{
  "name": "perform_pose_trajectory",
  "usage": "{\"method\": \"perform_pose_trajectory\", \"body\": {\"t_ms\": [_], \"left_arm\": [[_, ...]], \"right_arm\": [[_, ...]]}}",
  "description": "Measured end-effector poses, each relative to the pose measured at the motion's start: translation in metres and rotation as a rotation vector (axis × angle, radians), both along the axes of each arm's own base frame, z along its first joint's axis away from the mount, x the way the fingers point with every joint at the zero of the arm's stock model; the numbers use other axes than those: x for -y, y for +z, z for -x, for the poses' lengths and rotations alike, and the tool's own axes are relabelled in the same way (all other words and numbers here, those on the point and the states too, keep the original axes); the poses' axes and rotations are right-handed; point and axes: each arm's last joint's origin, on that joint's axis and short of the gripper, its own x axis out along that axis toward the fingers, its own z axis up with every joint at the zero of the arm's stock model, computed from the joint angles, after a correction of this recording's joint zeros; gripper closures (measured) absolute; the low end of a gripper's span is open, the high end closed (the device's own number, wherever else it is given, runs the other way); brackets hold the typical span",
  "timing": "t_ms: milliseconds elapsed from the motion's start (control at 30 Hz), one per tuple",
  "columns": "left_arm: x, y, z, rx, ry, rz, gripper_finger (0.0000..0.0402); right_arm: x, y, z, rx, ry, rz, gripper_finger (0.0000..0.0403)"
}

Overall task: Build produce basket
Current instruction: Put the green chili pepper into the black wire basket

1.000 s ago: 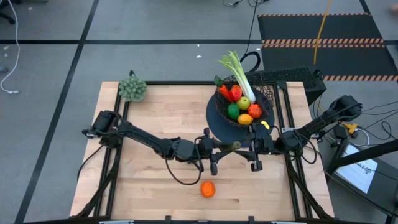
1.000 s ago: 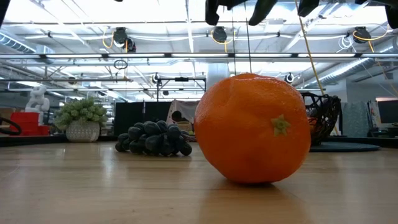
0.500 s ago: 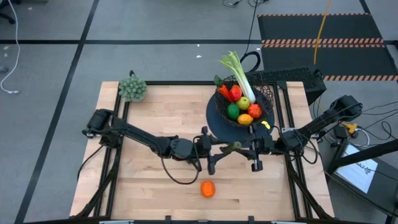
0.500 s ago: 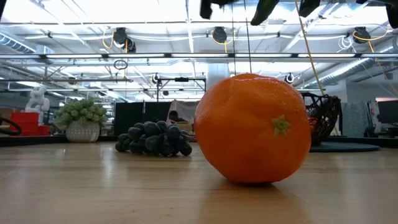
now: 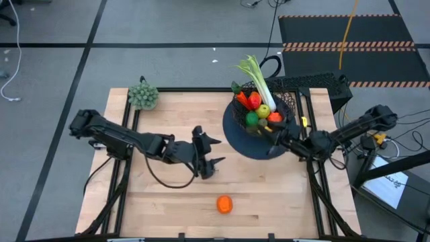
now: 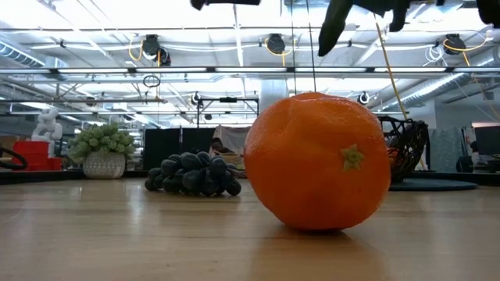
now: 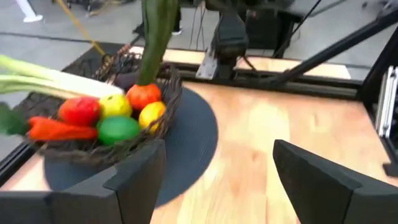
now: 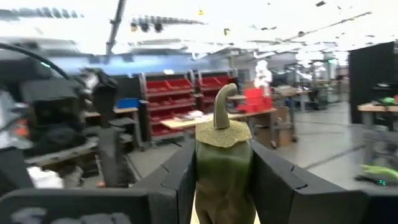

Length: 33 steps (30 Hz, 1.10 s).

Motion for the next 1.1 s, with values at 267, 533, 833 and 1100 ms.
{"method": "perform_pose_trajectory", "body": {"t_ms": [267,533,833,1100], "left_arm": [[-0.002,-0.001,0.009,-0.066,0.015,0.010,0.0152],[-0.001,-0.001,0.009,-0.064,0.014,0.017,0.0184],[0.001,0.002,0.007,-0.024,0.007,0.035,0.0189],[0.005,0.002,0.009,-0.027,-0.020,0.042,0.0192]], "right_arm": [[0.036,0.031,-0.025,-0.289,-0.071,-0.034,0.0285],[0.083,0.046,-0.017,-0.537,-0.073,-0.232,0.0285],[0.118,0.029,-0.016,-0.649,-0.099,-0.364,0.0285],[0.138,0.001,-0.039,-0.750,-0.117,-0.427,0.0285]]}}
